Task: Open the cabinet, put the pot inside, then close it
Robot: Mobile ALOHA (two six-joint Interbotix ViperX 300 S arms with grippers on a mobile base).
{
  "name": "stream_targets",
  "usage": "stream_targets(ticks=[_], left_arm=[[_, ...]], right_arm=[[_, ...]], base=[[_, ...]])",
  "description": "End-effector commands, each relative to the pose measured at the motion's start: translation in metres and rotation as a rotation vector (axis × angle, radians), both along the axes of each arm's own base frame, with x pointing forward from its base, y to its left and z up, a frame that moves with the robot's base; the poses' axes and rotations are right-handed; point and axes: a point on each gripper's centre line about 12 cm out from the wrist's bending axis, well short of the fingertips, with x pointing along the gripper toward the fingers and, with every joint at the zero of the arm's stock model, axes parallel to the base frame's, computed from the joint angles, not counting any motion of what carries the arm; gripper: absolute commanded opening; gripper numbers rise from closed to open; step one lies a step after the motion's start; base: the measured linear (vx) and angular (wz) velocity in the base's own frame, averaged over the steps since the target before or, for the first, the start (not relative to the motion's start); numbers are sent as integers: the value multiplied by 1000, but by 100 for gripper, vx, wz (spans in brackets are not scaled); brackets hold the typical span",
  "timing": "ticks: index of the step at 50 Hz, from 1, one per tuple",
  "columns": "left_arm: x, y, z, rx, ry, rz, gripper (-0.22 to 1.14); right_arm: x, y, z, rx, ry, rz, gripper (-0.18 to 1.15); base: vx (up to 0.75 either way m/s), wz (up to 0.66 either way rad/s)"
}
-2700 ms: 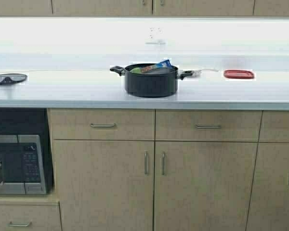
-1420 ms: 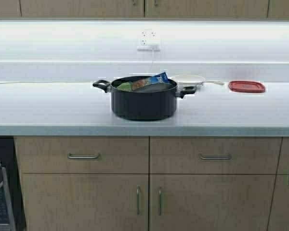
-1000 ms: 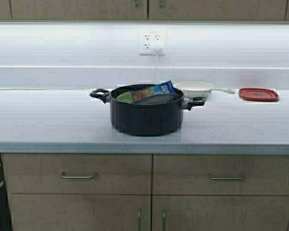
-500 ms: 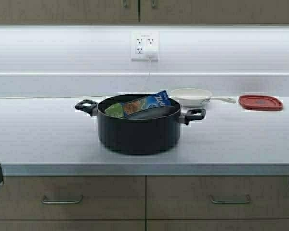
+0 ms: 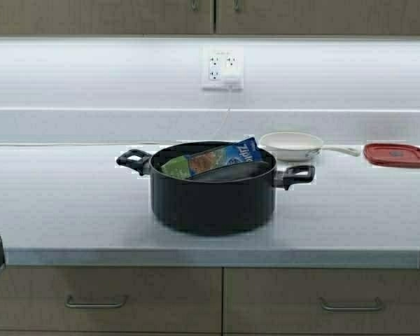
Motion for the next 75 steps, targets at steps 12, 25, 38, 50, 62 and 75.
stream_targets(ticks=[12, 25, 38, 50, 62, 75], left_arm=[[82, -84, -30, -84, -66, -108, 101], [143, -154, -37, -86, -93, 16, 101], [194, -173, -24, -143, -175, 108, 101], [231, -169, -25, -168, -199, 153, 101], [251, -164, -29, -190, -172, 176, 101], [252, -163, -28, -223, -162, 195, 101]], right_arm=[[86, 76, 17, 61, -70, 114, 102], [149, 137, 23, 56, -111, 3, 102], [197, 161, 13, 26, -87, -142, 102], [231, 166, 10, 109, -61, -175, 102], [249, 170, 5, 106, -64, -179, 102], [250, 168, 2, 105, -81, -205, 102]], base=[[-1, 0], [-2, -1], [-1, -1], [0, 0], [0, 0], [1, 0]])
